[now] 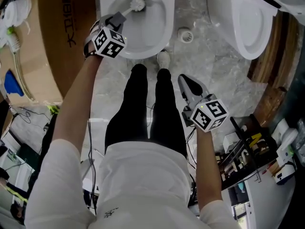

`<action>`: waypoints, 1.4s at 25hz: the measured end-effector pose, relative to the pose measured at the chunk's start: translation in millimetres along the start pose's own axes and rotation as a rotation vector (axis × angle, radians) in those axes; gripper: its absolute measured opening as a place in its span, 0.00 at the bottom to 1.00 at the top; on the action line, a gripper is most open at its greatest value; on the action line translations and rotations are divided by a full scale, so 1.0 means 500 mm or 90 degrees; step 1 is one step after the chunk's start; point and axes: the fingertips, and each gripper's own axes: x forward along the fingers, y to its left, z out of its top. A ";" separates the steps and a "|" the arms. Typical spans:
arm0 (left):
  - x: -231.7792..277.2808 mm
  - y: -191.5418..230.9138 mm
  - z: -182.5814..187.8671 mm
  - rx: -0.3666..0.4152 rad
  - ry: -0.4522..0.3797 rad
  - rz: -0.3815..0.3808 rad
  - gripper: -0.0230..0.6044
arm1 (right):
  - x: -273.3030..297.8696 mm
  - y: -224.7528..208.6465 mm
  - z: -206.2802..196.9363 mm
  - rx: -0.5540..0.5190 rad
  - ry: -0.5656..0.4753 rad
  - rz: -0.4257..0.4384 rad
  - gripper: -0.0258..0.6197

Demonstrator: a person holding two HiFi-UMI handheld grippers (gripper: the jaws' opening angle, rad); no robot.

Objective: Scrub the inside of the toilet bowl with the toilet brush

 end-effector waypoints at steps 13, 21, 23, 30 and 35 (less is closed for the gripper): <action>0.000 0.030 -0.051 -0.012 0.032 0.008 0.27 | 0.006 0.005 0.004 -0.008 0.006 0.004 0.04; -0.007 0.019 -0.096 -0.033 0.052 0.007 0.27 | -0.001 -0.001 -0.002 -0.012 0.010 0.006 0.04; -0.010 0.013 -0.103 -0.036 0.056 0.009 0.27 | -0.005 -0.005 -0.005 -0.012 0.010 0.005 0.04; -0.026 -0.013 -0.141 -0.037 0.071 0.007 0.27 | -0.011 -0.005 -0.010 -0.014 0.008 0.011 0.04; -0.044 -0.047 -0.161 -0.044 0.081 0.004 0.27 | -0.024 -0.011 -0.011 -0.016 0.007 0.012 0.04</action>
